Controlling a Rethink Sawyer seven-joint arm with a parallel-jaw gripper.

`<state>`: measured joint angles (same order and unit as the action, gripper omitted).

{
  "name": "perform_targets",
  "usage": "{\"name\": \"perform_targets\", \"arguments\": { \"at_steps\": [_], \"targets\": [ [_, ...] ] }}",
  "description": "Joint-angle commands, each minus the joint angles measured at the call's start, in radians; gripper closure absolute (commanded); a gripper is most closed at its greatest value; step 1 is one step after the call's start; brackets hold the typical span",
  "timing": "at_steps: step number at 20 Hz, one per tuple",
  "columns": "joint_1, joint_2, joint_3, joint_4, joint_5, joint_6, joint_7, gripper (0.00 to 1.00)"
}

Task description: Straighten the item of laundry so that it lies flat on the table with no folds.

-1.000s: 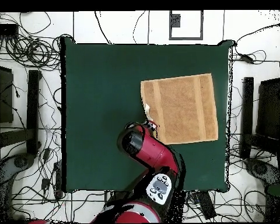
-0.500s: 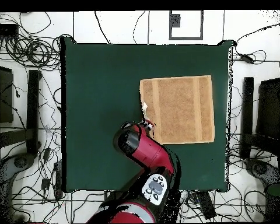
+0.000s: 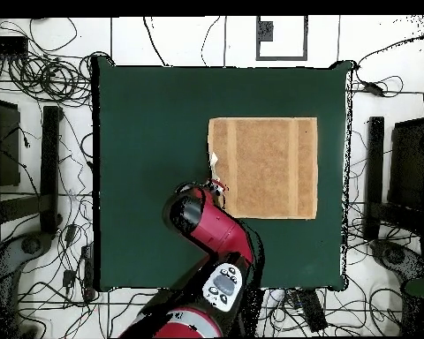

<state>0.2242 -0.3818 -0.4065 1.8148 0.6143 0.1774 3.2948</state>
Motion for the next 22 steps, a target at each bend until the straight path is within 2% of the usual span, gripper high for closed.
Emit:
{"name": "perform_targets", "arguments": {
  "at_steps": [1,22],
  "targets": [
    [0.060,0.017,0.125,0.080,0.078,0.010,0.204,1.00],
    [0.060,-0.002,0.160,0.132,0.128,-0.052,0.185,1.00]
  ]
}}
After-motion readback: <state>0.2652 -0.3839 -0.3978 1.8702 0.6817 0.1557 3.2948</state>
